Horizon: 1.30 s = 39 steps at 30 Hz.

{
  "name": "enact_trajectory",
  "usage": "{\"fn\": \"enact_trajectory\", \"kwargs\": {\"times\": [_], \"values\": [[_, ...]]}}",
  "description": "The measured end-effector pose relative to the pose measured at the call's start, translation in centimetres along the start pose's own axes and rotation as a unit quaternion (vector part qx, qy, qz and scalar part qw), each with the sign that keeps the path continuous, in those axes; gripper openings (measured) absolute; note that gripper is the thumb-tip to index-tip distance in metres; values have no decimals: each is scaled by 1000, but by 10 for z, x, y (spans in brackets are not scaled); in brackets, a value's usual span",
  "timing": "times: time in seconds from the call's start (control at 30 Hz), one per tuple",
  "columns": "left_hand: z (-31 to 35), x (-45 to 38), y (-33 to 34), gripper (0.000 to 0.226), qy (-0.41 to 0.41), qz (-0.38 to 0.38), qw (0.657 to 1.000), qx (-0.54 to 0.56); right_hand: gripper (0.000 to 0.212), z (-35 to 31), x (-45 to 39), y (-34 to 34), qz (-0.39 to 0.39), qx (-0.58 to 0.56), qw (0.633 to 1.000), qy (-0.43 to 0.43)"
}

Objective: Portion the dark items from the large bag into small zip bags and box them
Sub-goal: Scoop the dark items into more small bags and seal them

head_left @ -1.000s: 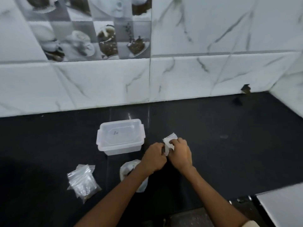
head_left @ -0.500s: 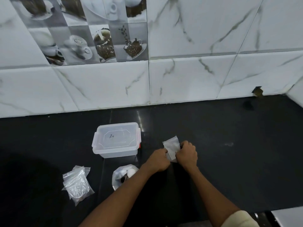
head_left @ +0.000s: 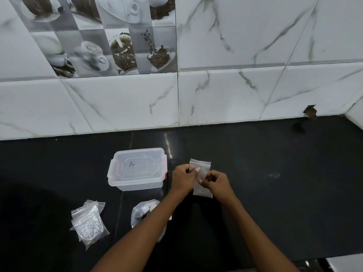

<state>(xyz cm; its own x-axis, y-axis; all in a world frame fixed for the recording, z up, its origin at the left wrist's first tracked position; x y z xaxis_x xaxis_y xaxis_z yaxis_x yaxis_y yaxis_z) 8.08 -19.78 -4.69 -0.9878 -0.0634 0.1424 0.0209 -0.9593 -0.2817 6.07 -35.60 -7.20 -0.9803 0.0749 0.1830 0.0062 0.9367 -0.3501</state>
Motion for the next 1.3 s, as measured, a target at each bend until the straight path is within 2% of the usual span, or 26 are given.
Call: {"fn": "enact_trajectory", "kwargs": {"times": [0.1,0.23,0.33,0.5,0.6,0.8,0.9,1.1,1.2,1.3], "values": [[0,-2,-10,13,0,18,1000,-10,24,-18,1,-1,46,35,998,-25],[-1,3,-25,15,24,39,999,-25,41,-51,4,1,84,96,981,-144],[4,5,-41,18,48,73,996,-31,36,-69,11,9,96,167,960,-203],[9,7,-59,22,50,80,996,-10,34,-88,26,12,170,232,922,-260],[7,7,-66,25,38,74,997,0,28,-99,34,12,209,249,902,-284],[6,8,-79,22,41,67,997,10,9,-114,48,17,239,264,876,-324],[10,8,-83,15,61,30,998,-9,12,-116,44,25,204,271,884,-321],[3,4,-77,28,26,-144,989,1,21,-116,34,43,66,205,939,-267],[5,9,-78,17,8,-205,979,11,21,-120,32,58,-7,189,951,-246],[3,11,-87,21,5,-240,971,-9,24,-124,38,71,-69,184,953,-230]]}}
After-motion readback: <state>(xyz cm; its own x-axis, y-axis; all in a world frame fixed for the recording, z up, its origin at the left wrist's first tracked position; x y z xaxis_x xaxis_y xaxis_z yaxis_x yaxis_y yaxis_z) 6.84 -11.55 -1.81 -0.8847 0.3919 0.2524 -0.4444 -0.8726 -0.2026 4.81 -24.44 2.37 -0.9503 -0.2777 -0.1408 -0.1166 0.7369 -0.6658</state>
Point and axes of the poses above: each hand's wrist, its own x-axis away from the middle knuckle, its own y-axis out of the palm, z = x × y, the point moved 8 cm from there along -x, towards the middle knuckle, and after that the axes turned 5 degrees about x, right-handed, at the moved point
